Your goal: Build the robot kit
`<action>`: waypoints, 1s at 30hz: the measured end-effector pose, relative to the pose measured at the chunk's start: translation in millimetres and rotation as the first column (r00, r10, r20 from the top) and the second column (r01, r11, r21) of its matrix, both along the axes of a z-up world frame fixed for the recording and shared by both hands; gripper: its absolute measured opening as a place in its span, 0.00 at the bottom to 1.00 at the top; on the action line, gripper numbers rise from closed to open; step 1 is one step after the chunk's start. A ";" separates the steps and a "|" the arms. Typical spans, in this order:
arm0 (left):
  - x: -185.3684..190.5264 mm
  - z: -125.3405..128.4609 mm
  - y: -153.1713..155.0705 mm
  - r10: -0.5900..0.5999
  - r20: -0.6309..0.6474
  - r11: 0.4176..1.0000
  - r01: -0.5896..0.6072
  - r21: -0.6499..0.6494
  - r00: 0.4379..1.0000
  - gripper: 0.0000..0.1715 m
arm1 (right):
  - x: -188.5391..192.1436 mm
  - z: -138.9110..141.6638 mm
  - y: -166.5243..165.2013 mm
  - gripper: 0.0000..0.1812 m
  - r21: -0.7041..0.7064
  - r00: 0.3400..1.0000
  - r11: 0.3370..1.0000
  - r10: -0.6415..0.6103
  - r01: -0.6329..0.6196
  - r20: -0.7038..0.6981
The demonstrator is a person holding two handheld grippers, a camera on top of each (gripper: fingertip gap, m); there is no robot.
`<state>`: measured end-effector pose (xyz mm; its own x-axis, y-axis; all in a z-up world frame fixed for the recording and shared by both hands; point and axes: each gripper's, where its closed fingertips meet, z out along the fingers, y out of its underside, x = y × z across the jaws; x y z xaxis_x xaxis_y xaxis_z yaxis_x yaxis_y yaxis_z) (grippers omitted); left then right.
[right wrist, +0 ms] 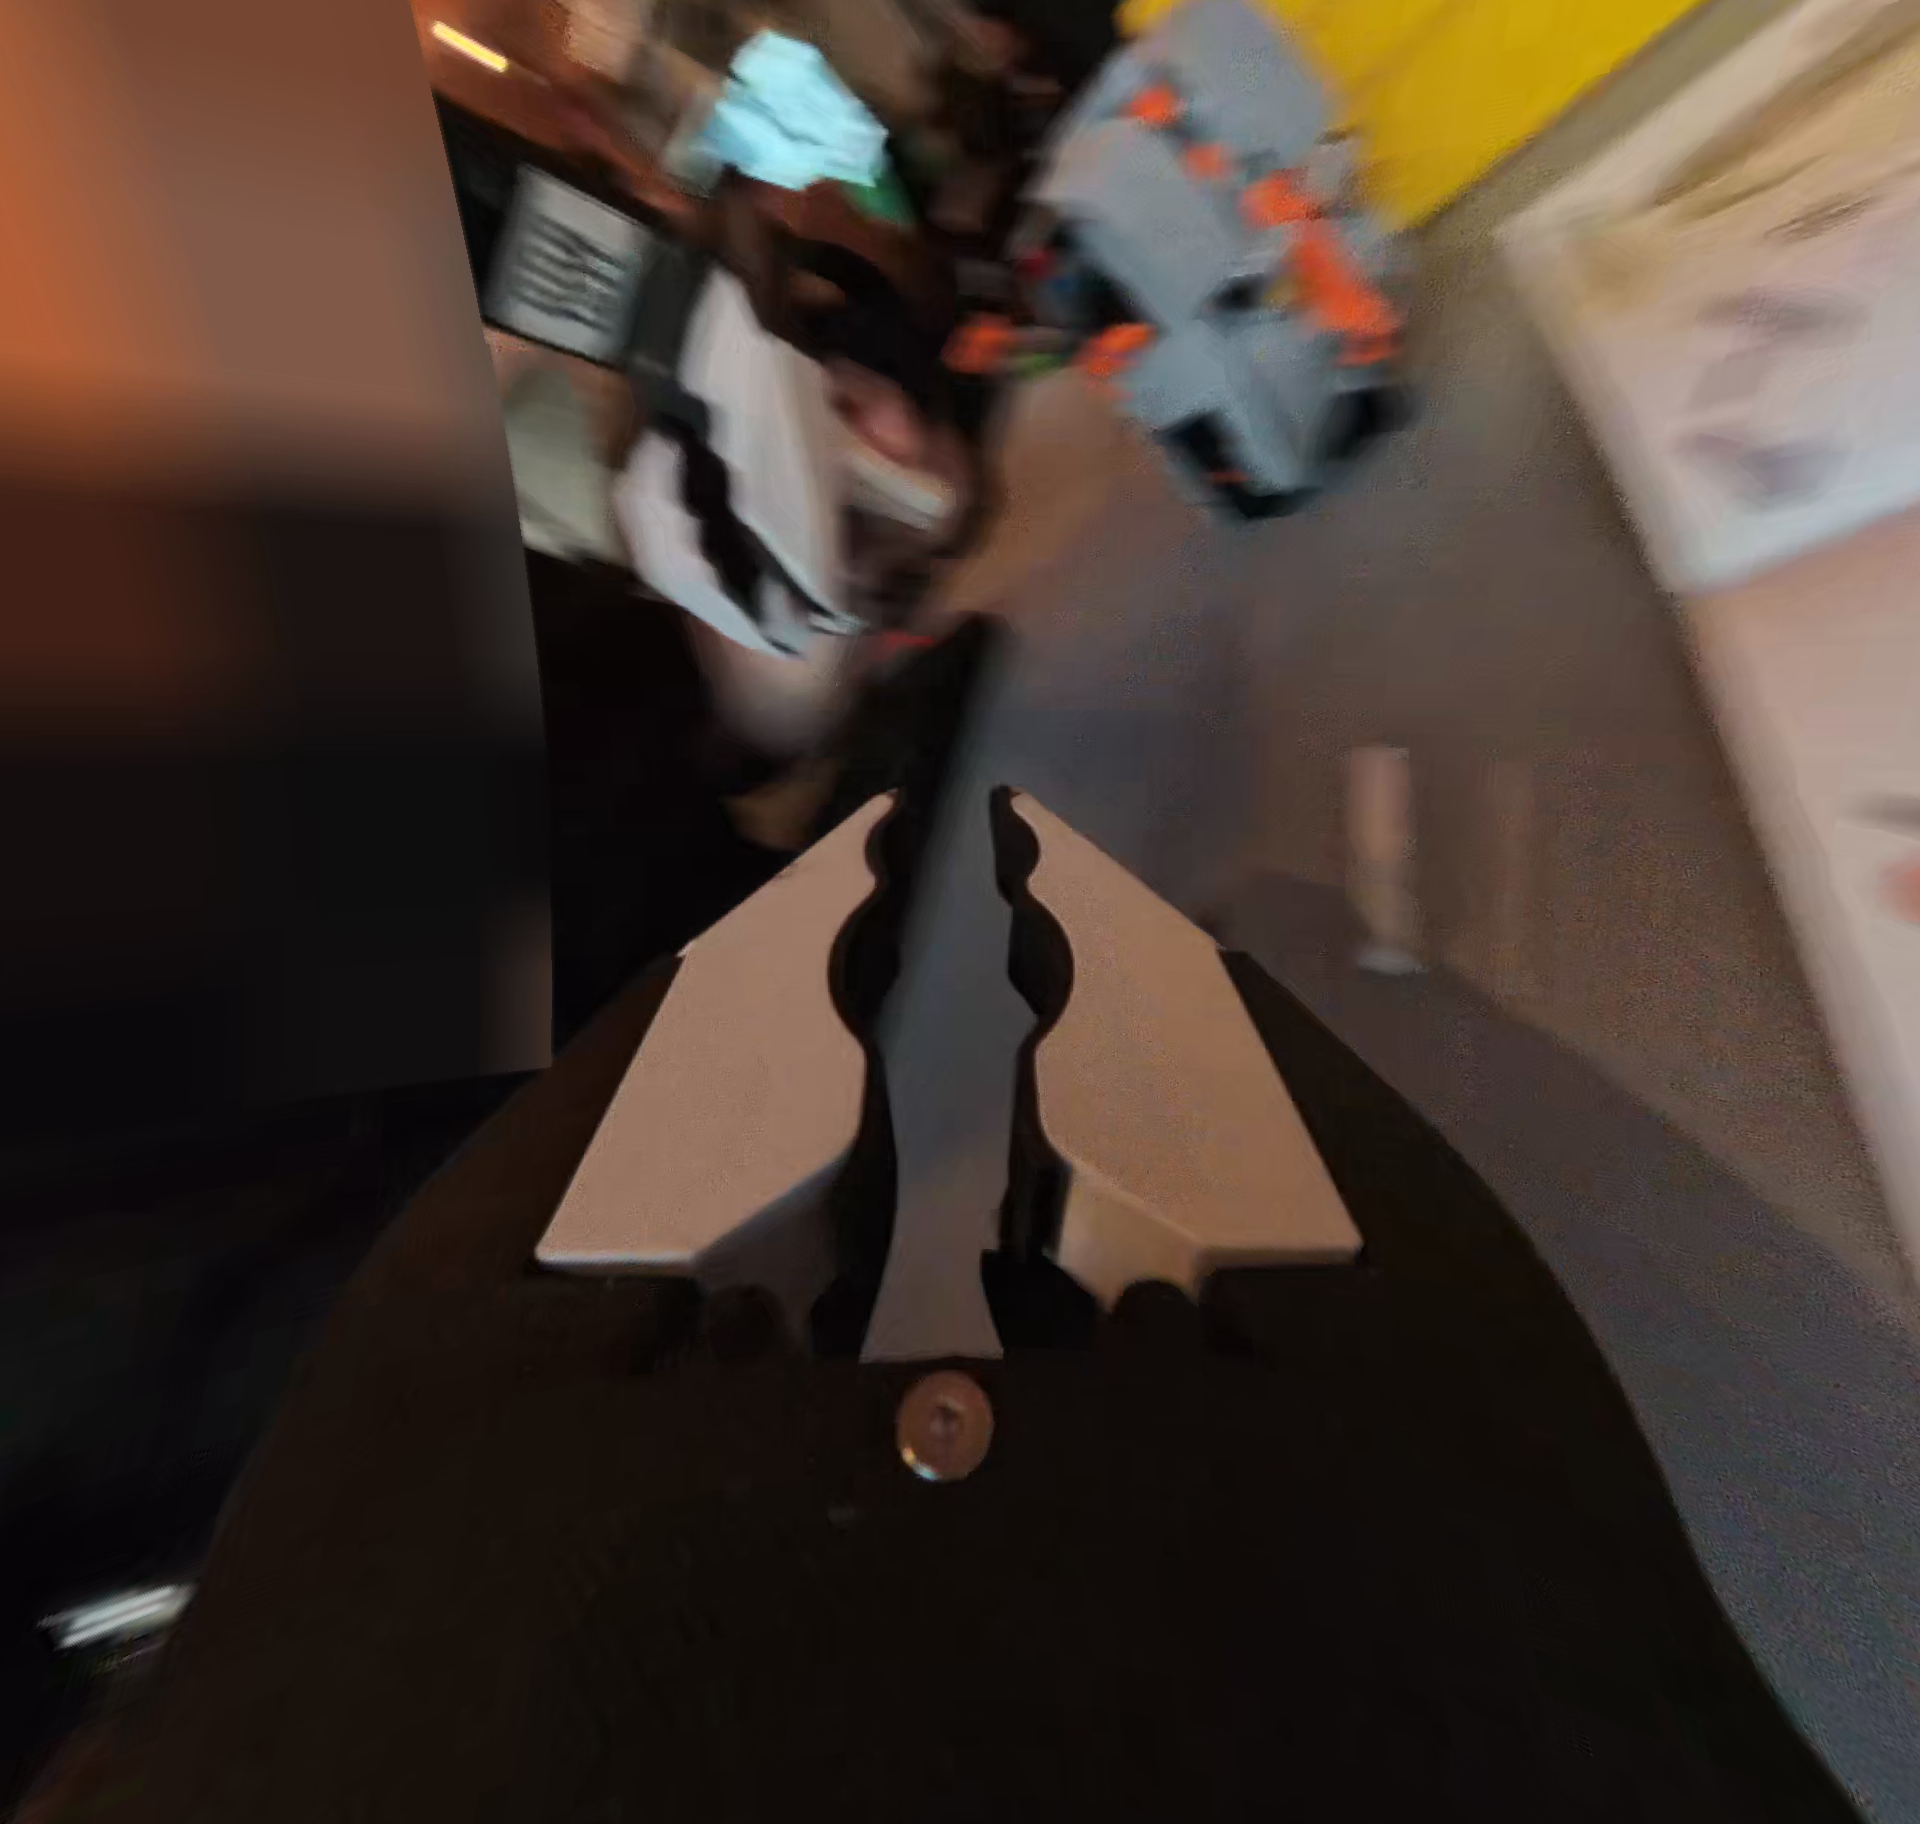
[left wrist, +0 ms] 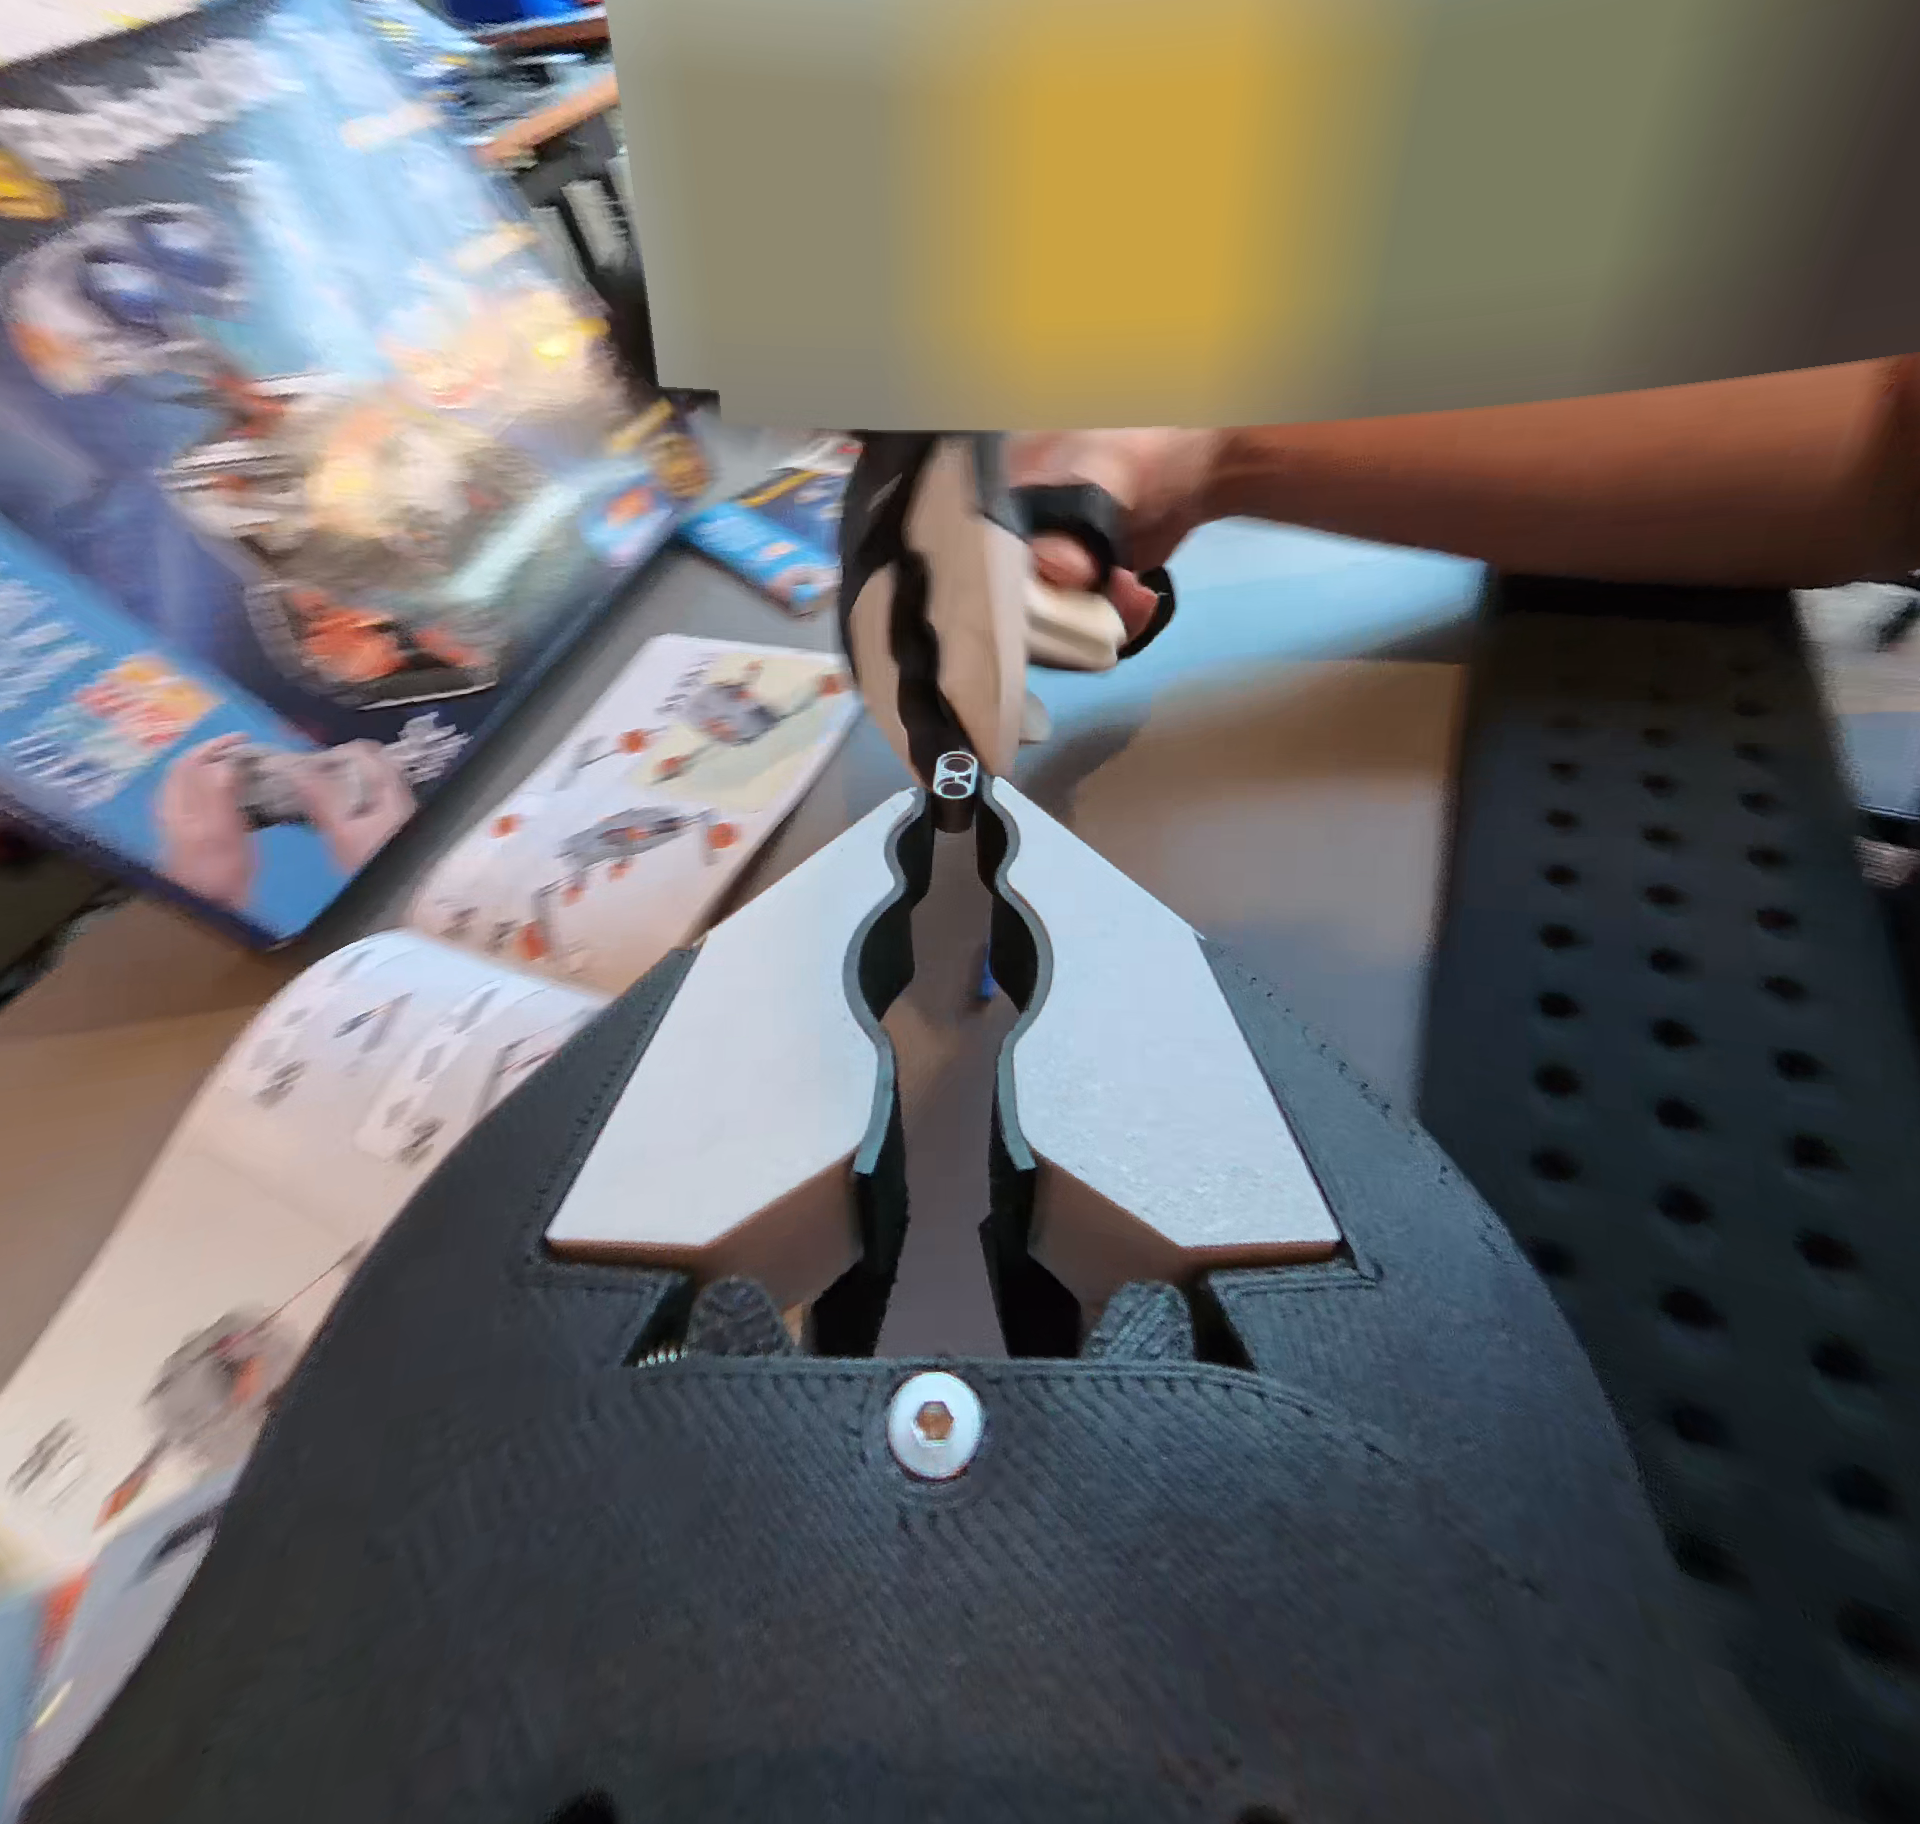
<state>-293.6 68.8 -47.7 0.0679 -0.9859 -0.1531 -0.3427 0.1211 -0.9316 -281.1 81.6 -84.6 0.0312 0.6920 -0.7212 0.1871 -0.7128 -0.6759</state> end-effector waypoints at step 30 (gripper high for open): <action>-62.6 -32.4 17.2 0.287 -0.109 0.957 -0.280 0.080 0.952 0.04 | -7.0 -83.7 4.7 0.03 0.257 0.420 0.765 0.020 -0.590 0.907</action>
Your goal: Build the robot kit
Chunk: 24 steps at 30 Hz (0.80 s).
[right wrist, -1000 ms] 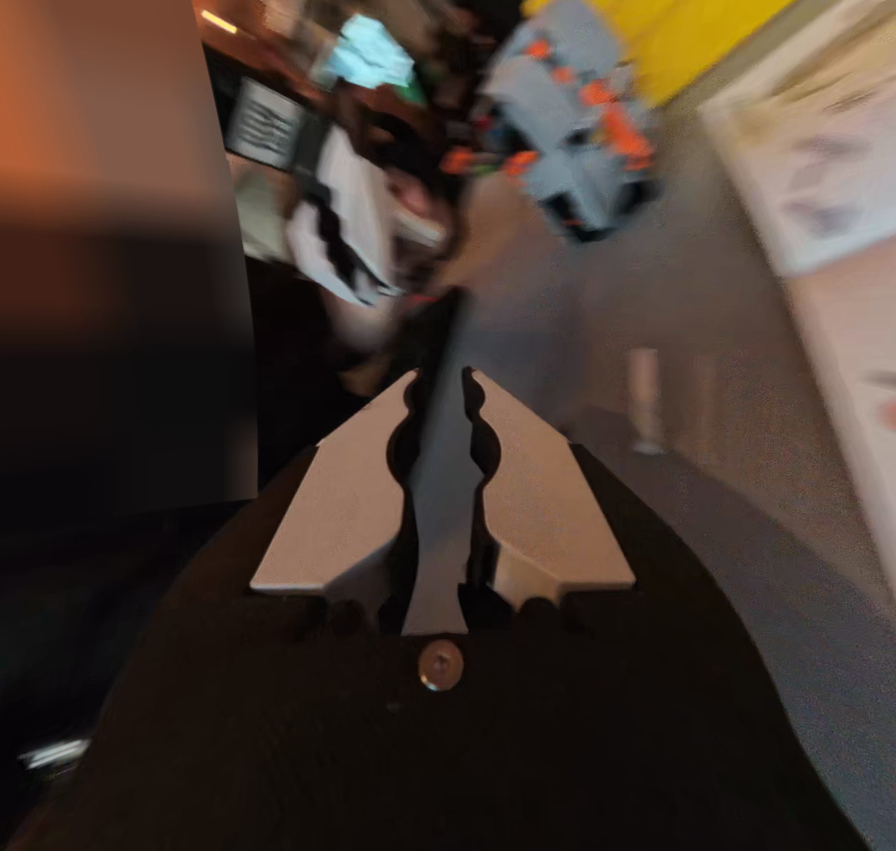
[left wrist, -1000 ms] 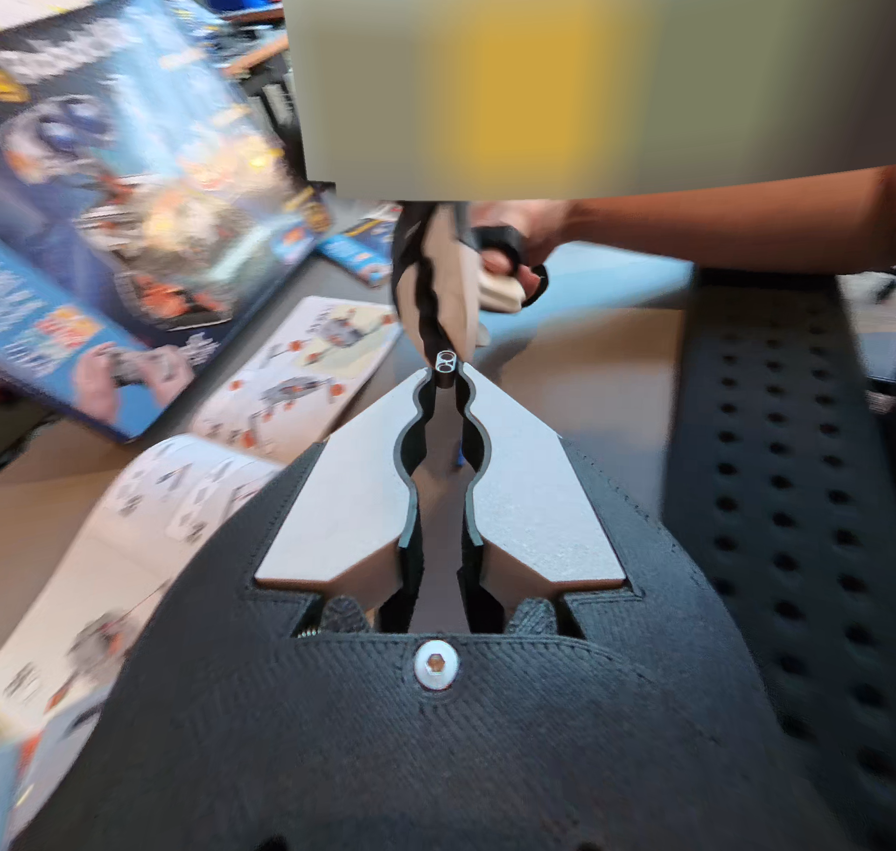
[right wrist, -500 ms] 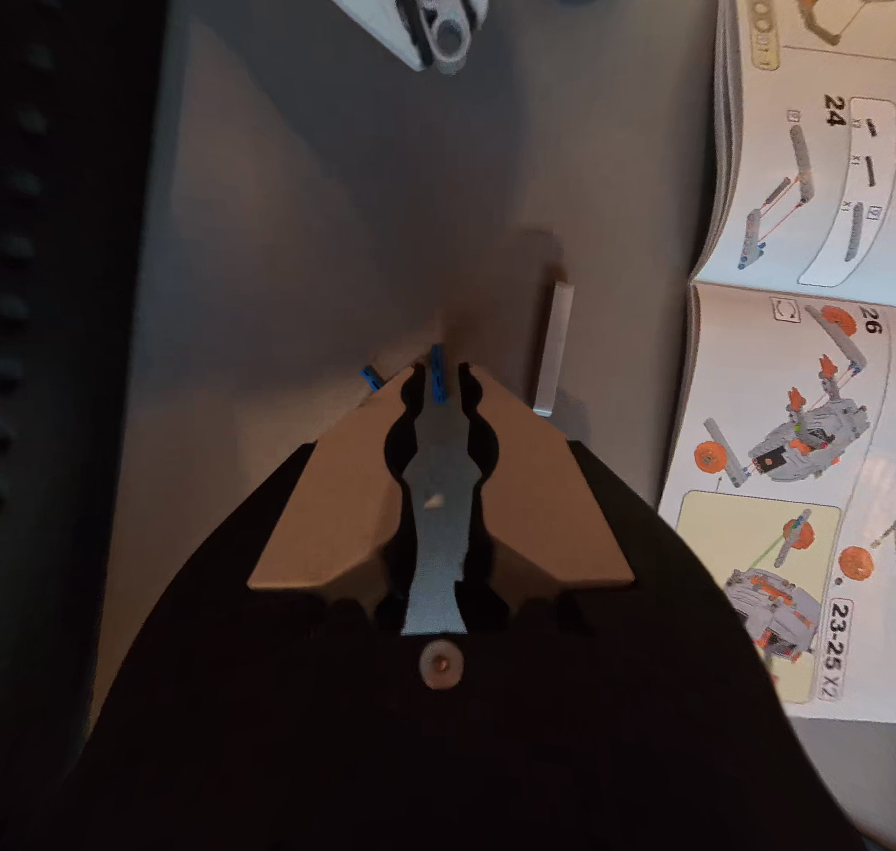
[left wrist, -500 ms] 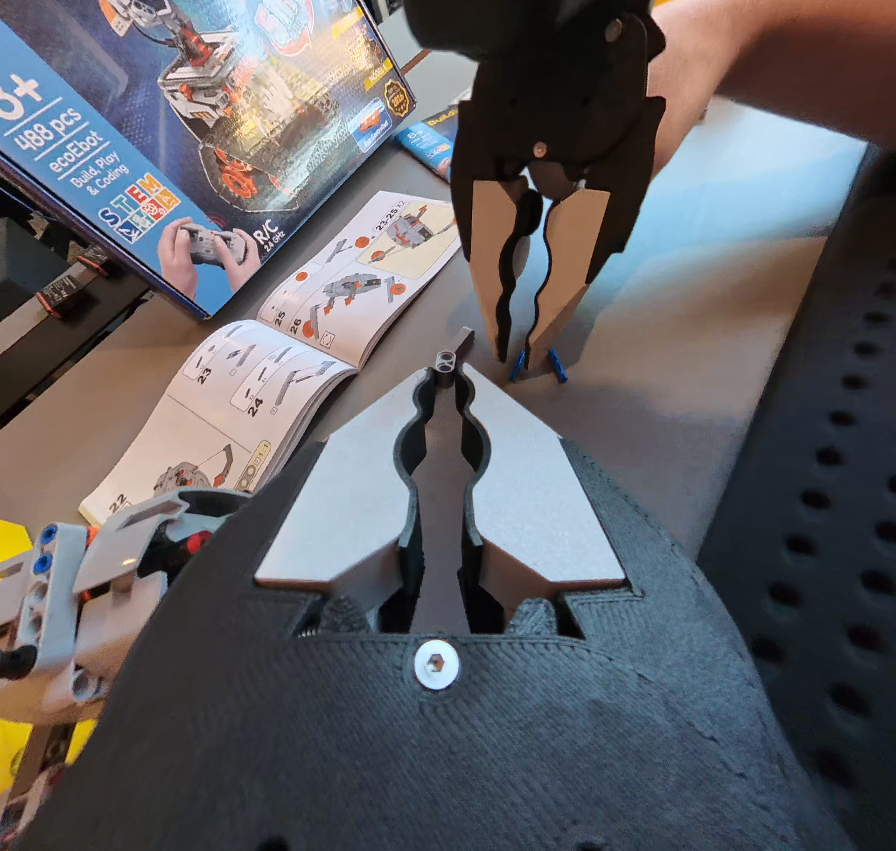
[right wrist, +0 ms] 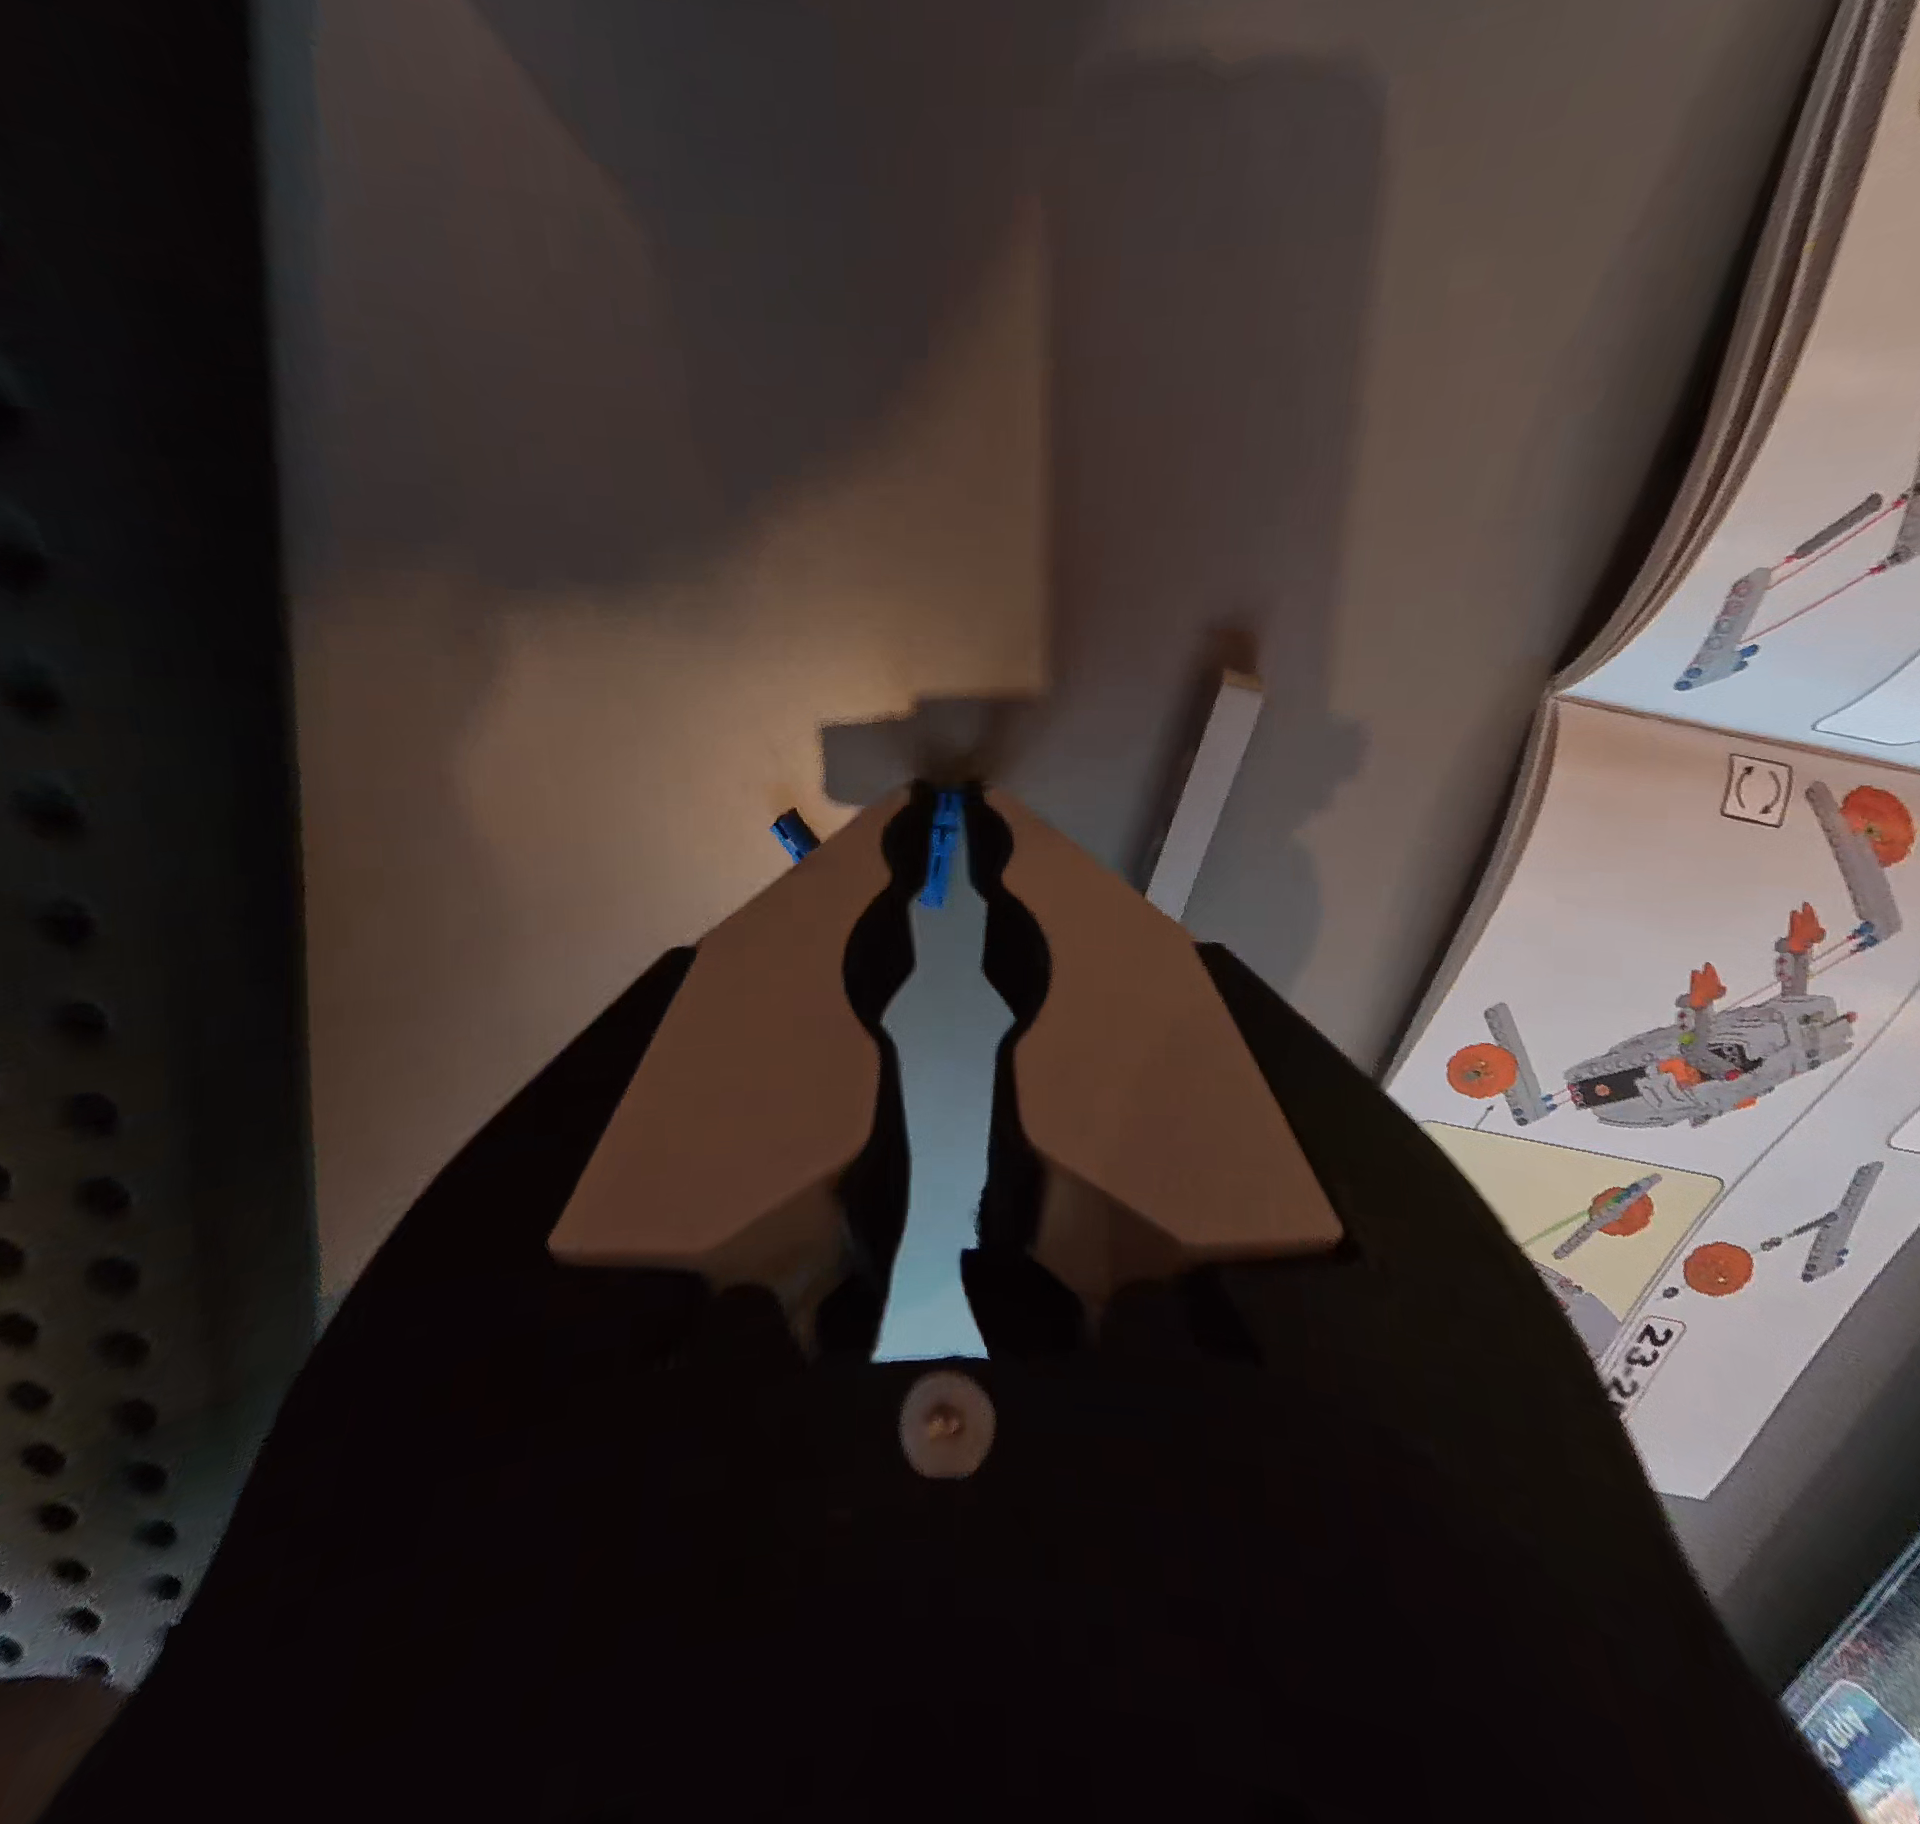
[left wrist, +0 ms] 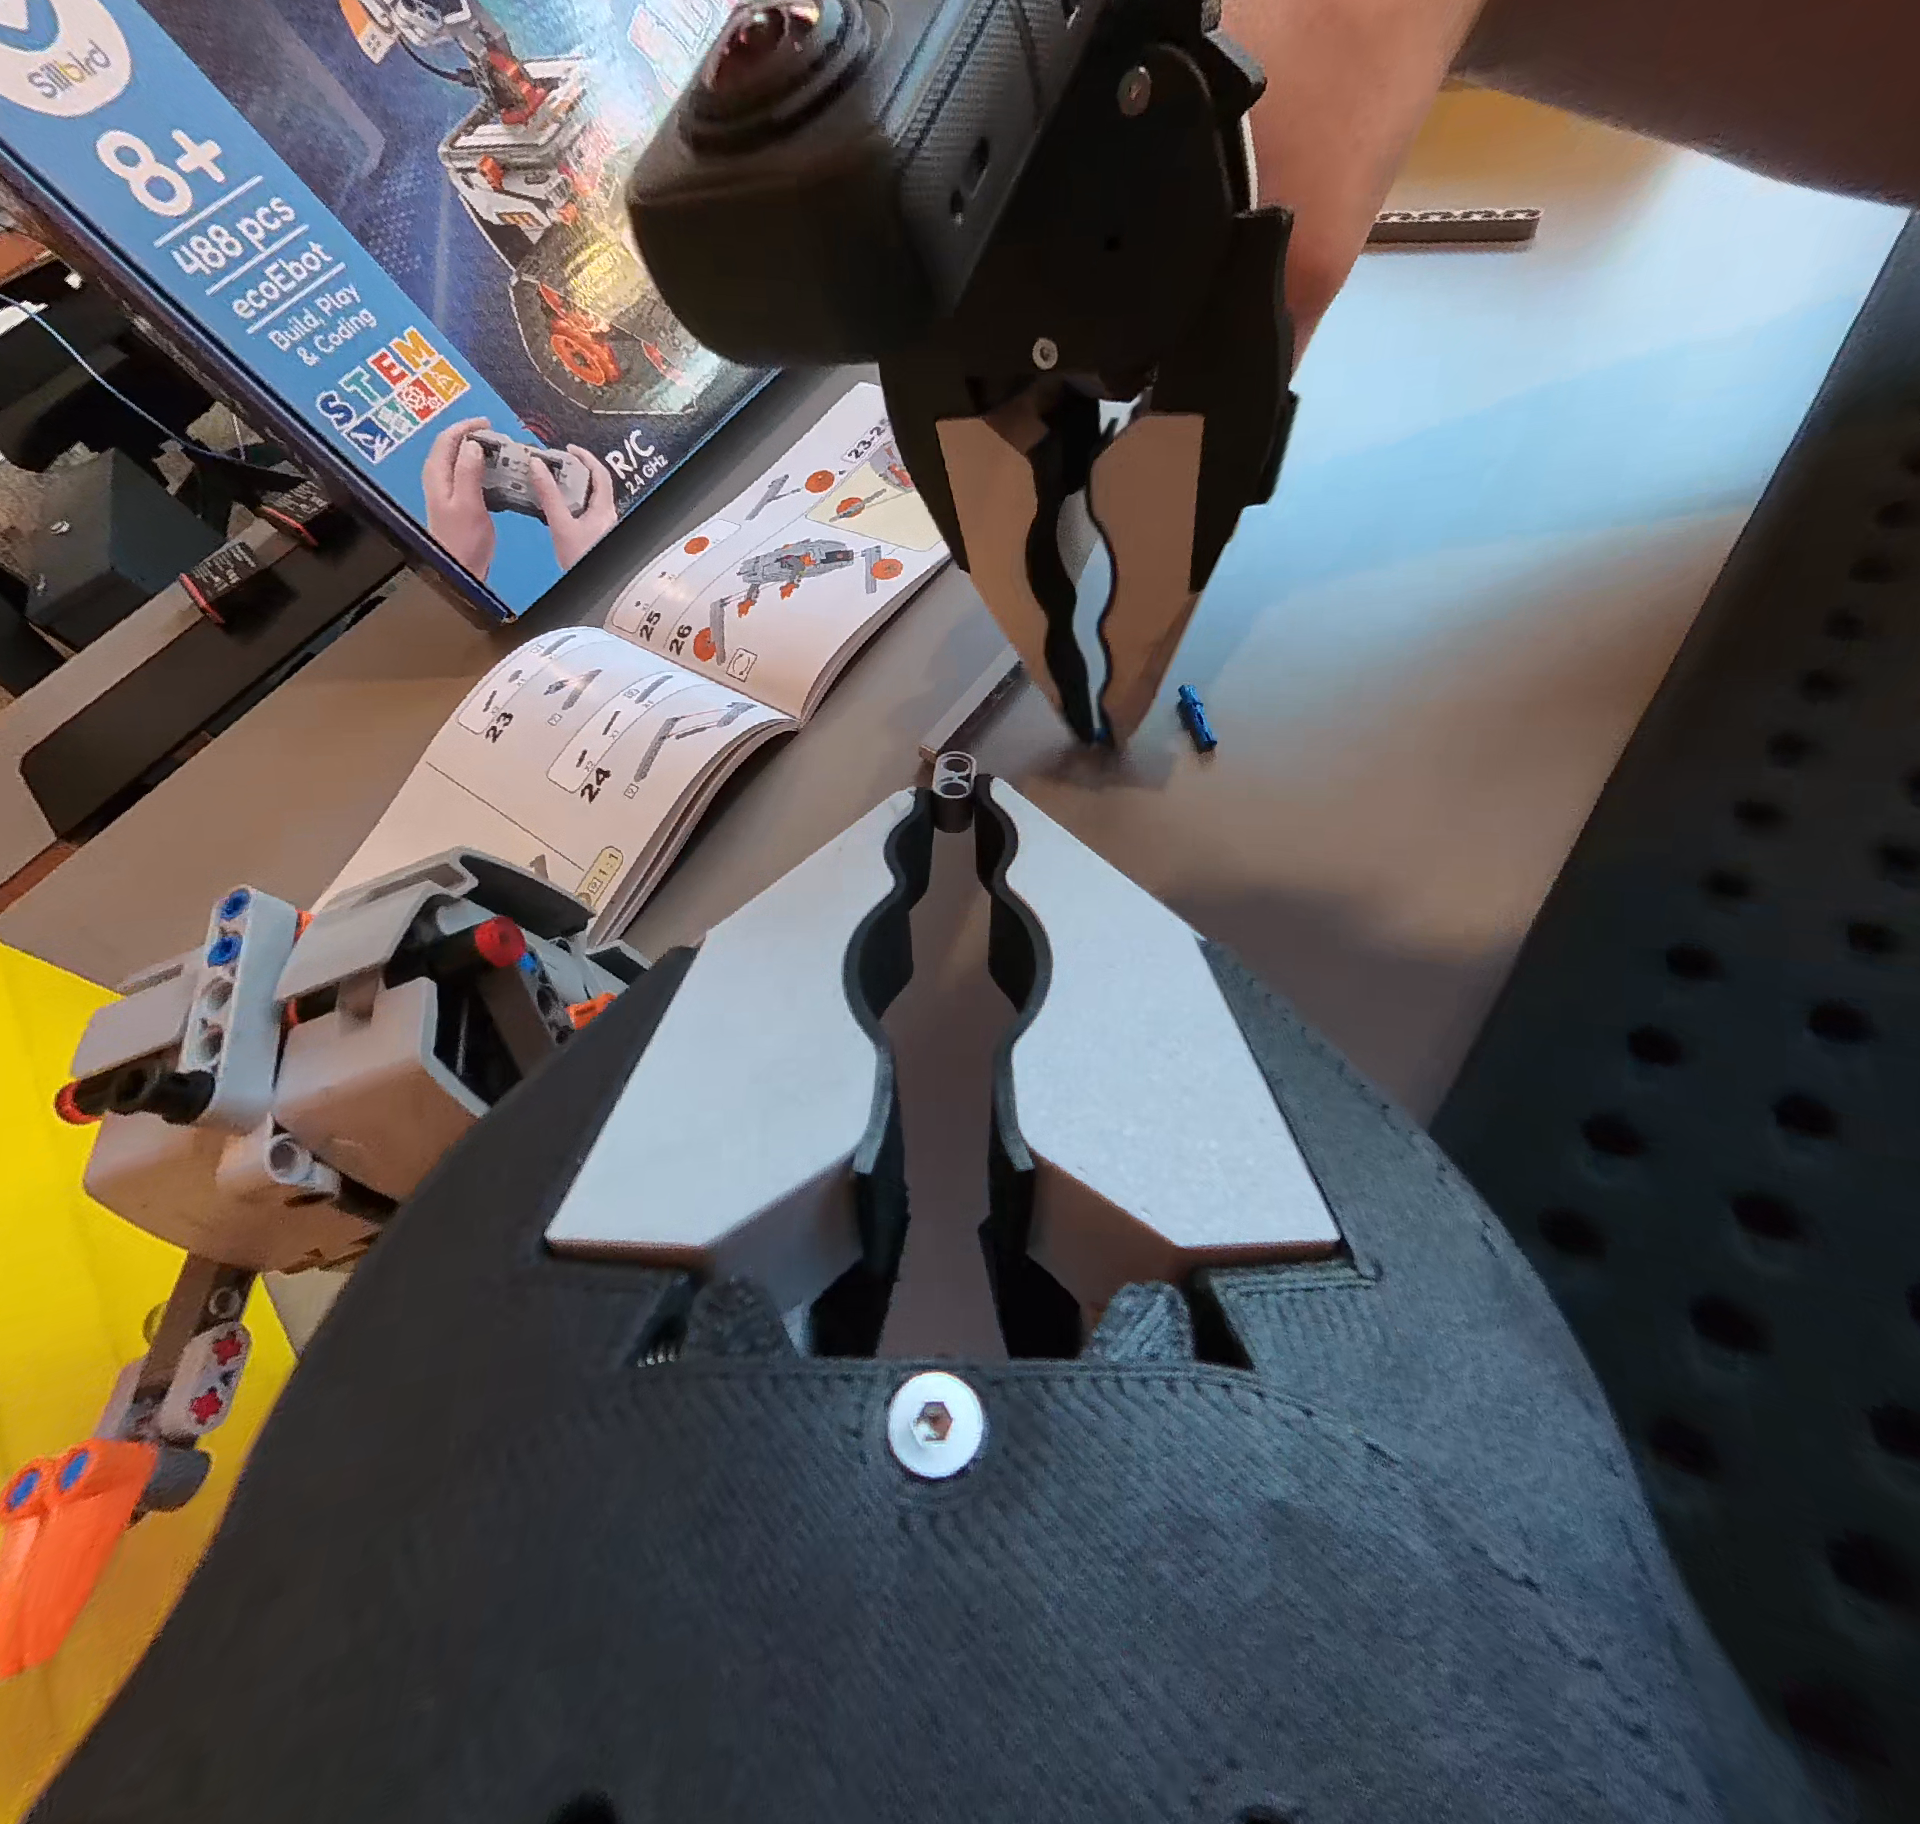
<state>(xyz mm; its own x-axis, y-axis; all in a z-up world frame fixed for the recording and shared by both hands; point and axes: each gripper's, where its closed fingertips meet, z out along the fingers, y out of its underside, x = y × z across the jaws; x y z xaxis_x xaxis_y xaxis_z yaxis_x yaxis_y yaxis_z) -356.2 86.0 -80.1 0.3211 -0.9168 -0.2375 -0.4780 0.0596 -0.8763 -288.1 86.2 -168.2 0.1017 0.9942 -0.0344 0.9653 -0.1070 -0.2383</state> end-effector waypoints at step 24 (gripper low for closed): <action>57.7 5.3 4.5 0.107 0.274 0.895 0.027 -0.445 0.956 0.03 | 16.0 138.1 39.5 0.02 -0.464 -0.023 0.841 -0.477 0.278 -0.878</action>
